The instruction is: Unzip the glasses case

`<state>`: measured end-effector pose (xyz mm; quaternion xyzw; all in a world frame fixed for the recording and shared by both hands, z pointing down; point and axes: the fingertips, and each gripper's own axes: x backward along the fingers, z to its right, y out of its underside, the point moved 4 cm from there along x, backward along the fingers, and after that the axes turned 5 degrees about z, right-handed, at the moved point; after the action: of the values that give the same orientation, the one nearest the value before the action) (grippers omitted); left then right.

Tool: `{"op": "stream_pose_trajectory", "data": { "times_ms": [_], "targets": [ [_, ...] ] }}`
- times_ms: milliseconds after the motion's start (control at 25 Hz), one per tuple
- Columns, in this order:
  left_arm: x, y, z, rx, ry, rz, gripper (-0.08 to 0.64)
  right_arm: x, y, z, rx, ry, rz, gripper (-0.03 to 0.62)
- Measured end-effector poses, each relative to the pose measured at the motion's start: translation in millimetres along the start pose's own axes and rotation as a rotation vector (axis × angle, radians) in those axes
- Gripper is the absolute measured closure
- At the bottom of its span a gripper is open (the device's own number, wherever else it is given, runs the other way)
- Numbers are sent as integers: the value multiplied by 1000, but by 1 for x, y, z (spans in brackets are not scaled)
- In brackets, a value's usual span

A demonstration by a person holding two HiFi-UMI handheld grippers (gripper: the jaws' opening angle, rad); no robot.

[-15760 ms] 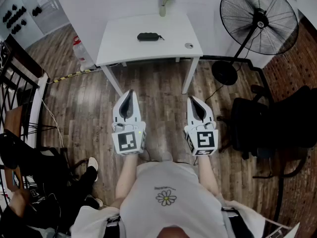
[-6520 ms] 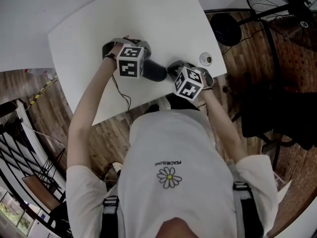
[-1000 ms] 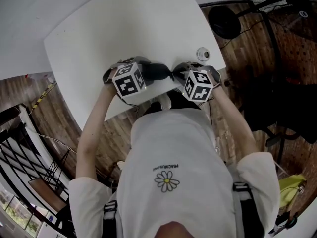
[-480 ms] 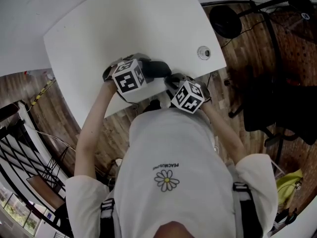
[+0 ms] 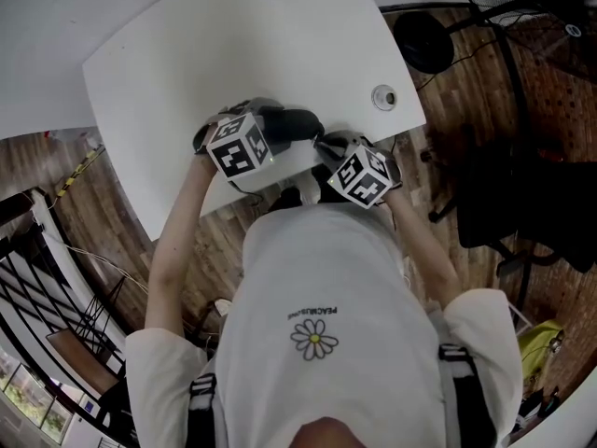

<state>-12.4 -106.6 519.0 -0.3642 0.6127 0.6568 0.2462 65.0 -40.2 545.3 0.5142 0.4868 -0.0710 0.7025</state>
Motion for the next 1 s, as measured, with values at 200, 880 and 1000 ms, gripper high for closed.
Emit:
{"op": "stream_pose_trajectory", "data": {
  "times_ms": [200, 880, 1000],
  "targets": [
    [4, 3, 5, -63, -64, -38, 259, 29, 0, 26, -35, 67, 27, 457],
    [2, 17, 14, -282, -682, -147, 227, 33, -44, 33, 51, 151, 114, 459],
    [2, 13, 23, -186, -687, -83, 201, 28, -52, 29, 59, 137, 127, 459]
  ]
}}
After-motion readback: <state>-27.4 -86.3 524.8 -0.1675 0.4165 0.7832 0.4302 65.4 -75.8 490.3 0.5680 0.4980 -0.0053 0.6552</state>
